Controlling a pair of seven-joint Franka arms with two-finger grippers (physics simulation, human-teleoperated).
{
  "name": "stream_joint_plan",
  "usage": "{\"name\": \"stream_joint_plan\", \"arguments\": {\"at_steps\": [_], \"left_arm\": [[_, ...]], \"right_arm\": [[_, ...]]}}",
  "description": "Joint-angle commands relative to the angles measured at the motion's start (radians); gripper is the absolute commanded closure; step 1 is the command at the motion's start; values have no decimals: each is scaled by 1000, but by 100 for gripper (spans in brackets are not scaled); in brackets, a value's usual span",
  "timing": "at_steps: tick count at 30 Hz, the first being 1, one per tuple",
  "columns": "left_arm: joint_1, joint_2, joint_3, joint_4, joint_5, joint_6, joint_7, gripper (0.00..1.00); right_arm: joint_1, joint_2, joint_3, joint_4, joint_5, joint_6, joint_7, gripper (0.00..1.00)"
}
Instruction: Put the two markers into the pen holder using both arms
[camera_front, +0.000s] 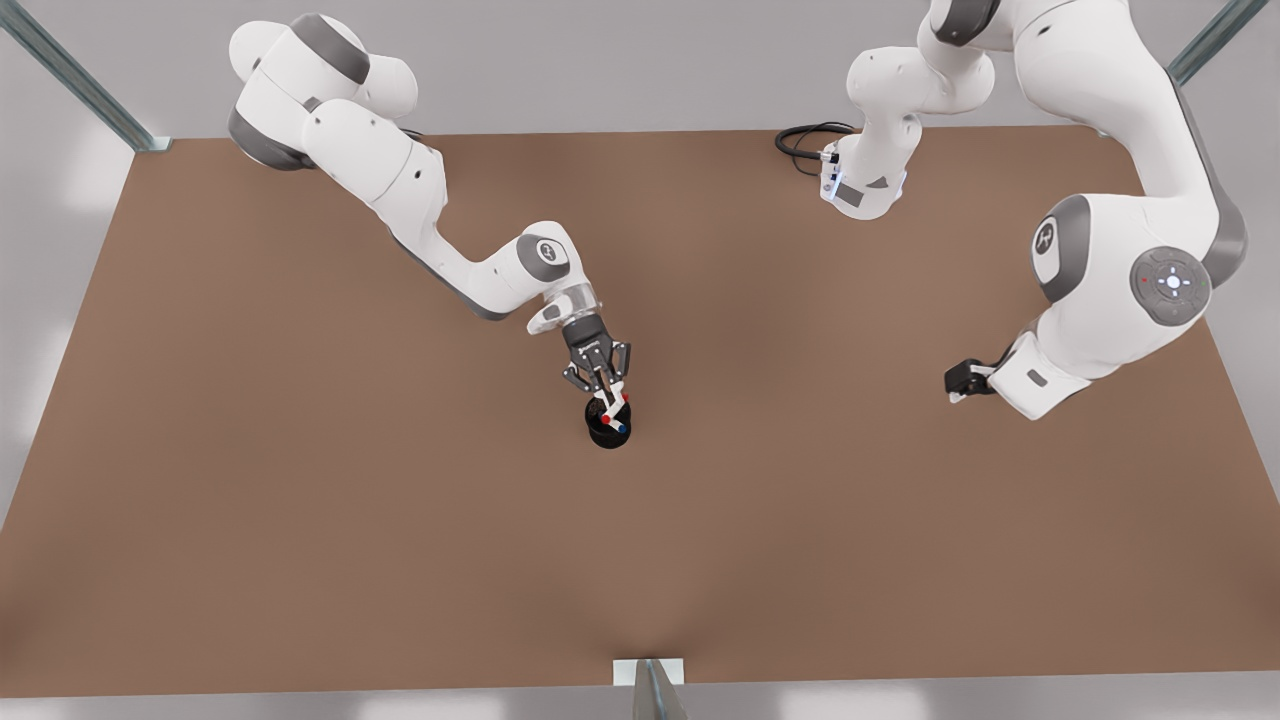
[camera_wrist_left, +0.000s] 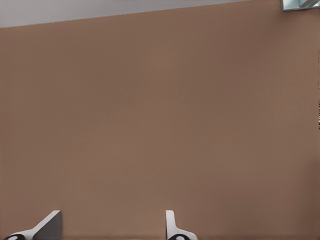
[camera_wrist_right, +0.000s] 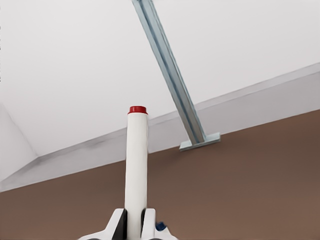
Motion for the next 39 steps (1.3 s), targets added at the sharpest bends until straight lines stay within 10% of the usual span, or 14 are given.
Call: {"name": "stream_joint_plan", "arguments": {"at_steps": [1,25,34,36,39], "left_arm": [[-1,-3,-1,1,0,-1,-9,0],[-4,-2,-1,1,-5,7,-15,0],[-4,9,-1,1,-5,28,-13,0],[-4,9,-1,1,-3,26,-10,0],[-4,6,-1,1,-3,26,-17,0]], "right_arm": [[1,-2,0,2,-10,-23,269,69],[-14,0,-40,15,-122,15,-29,69],[-51,-3,-38,15,-134,65,-27,52],[-176,-65,42,147,105,404,-243,51],[-176,-75,76,386,1149,446,-1150,51]]}}
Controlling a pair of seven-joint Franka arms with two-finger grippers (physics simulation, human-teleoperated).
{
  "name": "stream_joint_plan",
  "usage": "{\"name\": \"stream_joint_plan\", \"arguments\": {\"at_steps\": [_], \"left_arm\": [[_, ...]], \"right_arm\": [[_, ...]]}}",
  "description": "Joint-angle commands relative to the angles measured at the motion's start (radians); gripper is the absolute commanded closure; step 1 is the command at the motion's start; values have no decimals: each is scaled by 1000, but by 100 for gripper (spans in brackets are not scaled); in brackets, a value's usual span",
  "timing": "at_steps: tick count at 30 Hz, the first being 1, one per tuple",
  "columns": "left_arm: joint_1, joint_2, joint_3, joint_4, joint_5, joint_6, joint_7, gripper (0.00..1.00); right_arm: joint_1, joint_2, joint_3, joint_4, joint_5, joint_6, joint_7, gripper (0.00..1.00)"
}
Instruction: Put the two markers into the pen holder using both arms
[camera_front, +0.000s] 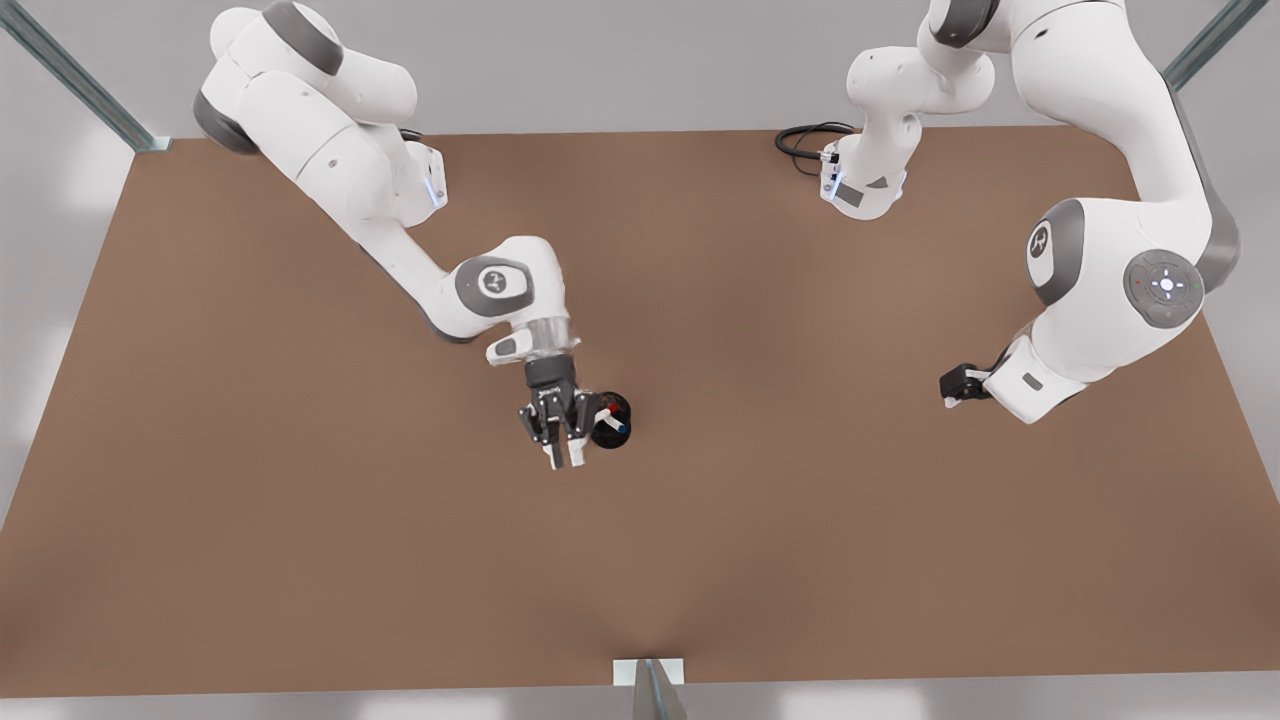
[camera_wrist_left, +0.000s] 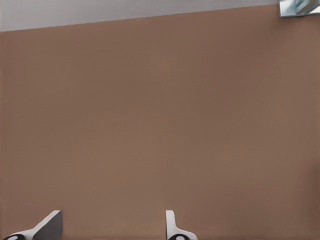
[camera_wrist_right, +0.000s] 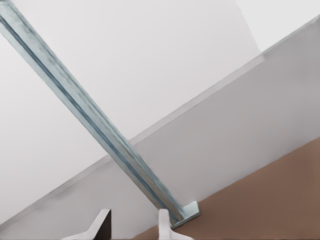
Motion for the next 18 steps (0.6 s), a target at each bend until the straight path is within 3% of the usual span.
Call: {"name": "stream_joint_plan", "arguments": {"at_steps": [1,2,3,4,5,7,9,10,12,15,18], "left_arm": [[0,-2,0,1,1,2,-5,0],[2,-1,0,1,0,2,-5,0],[2,-2,0,1,0,-1,-5,0],[2,-2,0,1,-2,-3,-5,0],[0,-1,0,1,-3,-3,-5,0],[0,-1,0,1,-5,-4,-5,0],[0,2,1,-1,-5,-7,-6,0],[0,2,1,-1,-5,-10,-6,0],[2,2,1,-1,-5,-12,-6,0],[2,15,1,-1,-2,-43,-6,0],[2,16,1,1,0,-49,-6,0]], "right_arm": [[-5,-9,55,121,862,29,-1246,51],[4,-7,101,267,1086,-227,-1544,51],[-6,-15,115,360,1234,-375,-1749,33],[42,-114,18,399,1374,-467,-1819,32],[147,-222,-248,399,1631,-507,-2072,27],[155,-282,-451,399,1815,-625,-2303,0],[155,-320,-574,358,1899,-682,-2435,0],[155,-328,-676,350,2005,-690,-2542,0],[158,-346,-724,327,2009,-739,-2568,0],[156,-424,-736,158,2009,-660,-2623,0],[171,-367,-764,213,2016,-637,-2634,0]]}}
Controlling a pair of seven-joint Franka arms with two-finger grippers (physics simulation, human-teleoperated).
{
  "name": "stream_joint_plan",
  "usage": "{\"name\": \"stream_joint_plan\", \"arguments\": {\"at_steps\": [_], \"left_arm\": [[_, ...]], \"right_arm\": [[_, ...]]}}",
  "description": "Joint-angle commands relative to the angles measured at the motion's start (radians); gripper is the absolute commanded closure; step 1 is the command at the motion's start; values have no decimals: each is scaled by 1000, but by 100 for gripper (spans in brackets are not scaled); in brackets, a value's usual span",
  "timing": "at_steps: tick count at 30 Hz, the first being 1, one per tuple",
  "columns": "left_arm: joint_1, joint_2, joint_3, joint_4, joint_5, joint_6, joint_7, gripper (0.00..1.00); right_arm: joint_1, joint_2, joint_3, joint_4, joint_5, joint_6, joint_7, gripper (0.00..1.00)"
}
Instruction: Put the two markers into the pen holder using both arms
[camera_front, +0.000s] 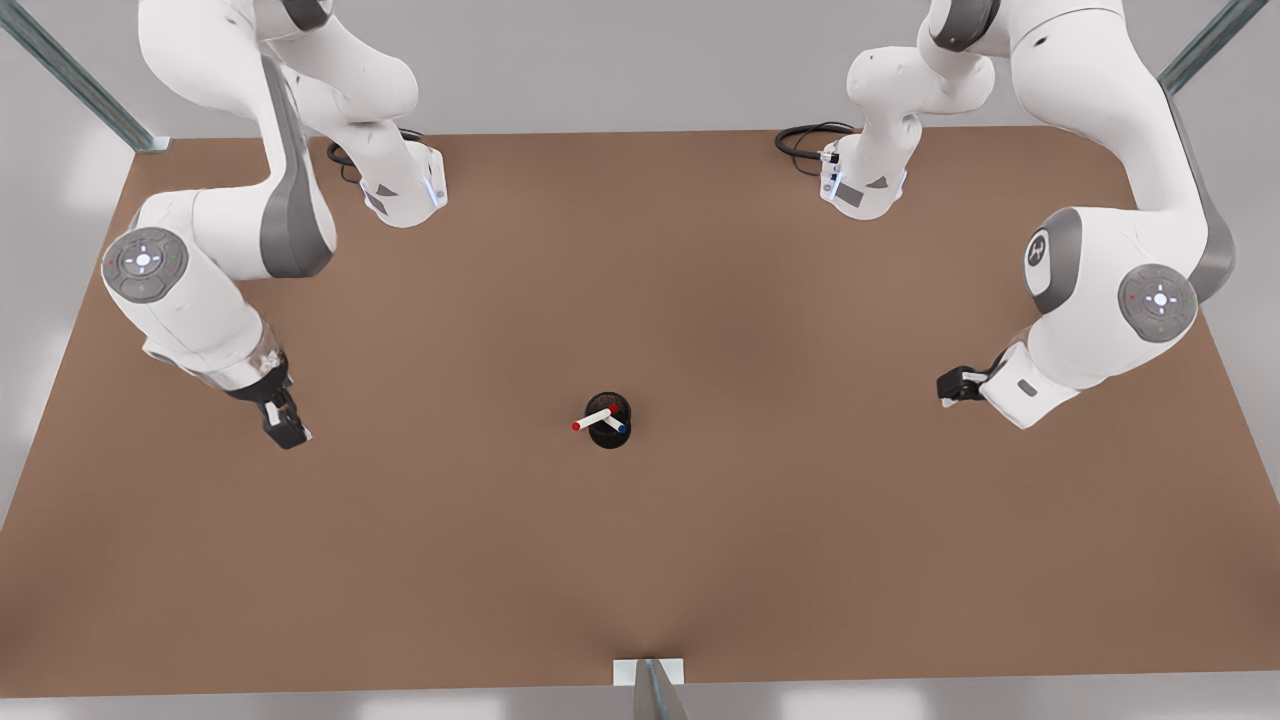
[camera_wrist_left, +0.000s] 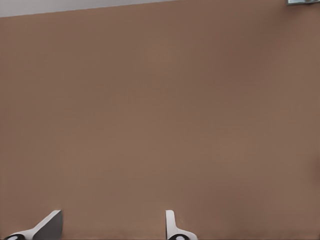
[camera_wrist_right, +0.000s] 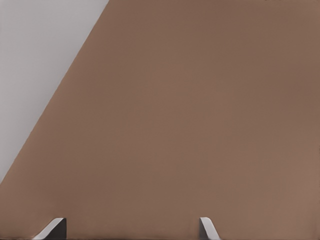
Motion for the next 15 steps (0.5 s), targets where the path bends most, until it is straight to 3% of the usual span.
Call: {"name": "stream_joint_plan", "arguments": {"at_steps": [1,15], "left_arm": [[0,2,0,1,2,-18,-3,0],[-1,13,0,11,3,-18,-3,0]], "right_arm": [[11,12,2,5,33,-21,-1109,0],[7,28,6,45,33,-32,-1109,0]]}}
